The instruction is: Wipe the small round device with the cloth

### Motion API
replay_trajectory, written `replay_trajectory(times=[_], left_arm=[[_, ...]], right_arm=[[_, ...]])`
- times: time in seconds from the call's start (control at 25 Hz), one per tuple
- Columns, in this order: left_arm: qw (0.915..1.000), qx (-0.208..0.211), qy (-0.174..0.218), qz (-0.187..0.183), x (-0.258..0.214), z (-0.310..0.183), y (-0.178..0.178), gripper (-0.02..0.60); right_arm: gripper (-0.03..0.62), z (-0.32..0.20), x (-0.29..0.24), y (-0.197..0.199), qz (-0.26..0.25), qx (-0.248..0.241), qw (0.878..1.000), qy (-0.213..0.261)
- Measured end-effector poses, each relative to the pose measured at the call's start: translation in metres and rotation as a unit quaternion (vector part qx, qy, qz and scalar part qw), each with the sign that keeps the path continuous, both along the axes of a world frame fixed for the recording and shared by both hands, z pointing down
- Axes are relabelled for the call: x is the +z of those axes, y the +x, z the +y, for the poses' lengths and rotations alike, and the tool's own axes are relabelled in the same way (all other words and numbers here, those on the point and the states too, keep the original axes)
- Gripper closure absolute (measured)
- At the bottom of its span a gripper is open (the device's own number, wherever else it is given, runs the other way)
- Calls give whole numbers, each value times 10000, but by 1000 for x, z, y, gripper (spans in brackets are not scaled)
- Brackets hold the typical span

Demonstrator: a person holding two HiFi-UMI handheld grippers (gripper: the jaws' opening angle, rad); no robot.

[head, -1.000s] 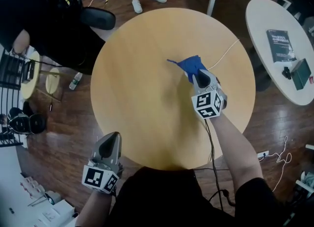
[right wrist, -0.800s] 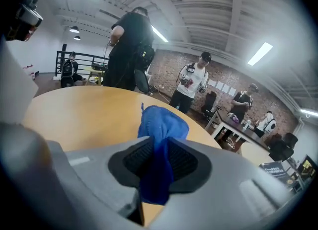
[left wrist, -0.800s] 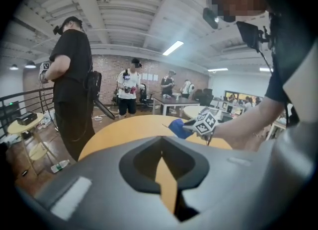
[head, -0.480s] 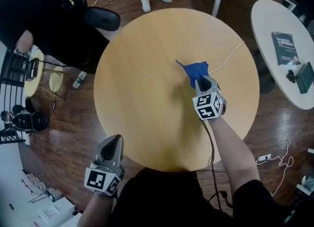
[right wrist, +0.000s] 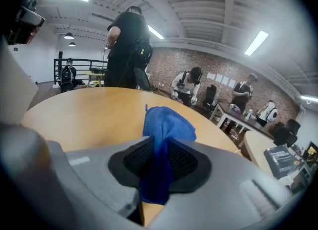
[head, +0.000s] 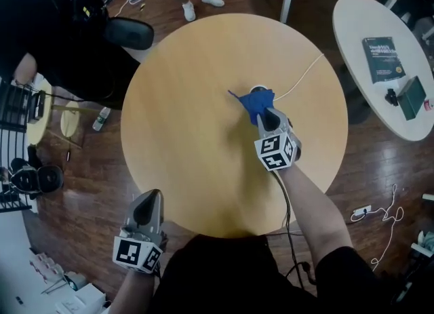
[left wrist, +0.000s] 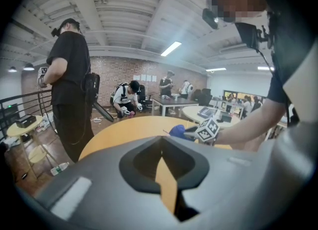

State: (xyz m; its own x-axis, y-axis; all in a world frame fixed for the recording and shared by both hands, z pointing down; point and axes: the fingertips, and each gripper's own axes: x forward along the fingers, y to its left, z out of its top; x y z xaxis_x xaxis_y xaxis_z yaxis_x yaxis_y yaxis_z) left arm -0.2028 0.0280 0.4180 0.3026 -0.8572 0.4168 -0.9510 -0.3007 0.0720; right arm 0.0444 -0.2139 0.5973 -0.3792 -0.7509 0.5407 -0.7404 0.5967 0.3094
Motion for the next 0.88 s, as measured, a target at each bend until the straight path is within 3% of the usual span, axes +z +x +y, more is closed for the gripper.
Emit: replay_trajectory(times=[0.2, 0.48, 0.64, 0.88], left_arm=[[9998, -154, 0, 132, -1, -3, -19, 575], [9996, -204, 23, 187, -3, -2, -19, 575], [9989, -375, -46, 278, 5, 3, -22, 575], [9990, -305, -69, 328, 10, 3, -16, 575]], right_arm=[[507, -34, -39, -11, 38, 14, 9984, 564], [507, -50, -19, -9, 298, 29, 9995, 53], [507, -44, -11, -4, 320, -5, 9995, -5], [506, -39, -7, 1, 378, 11, 9993, -62]])
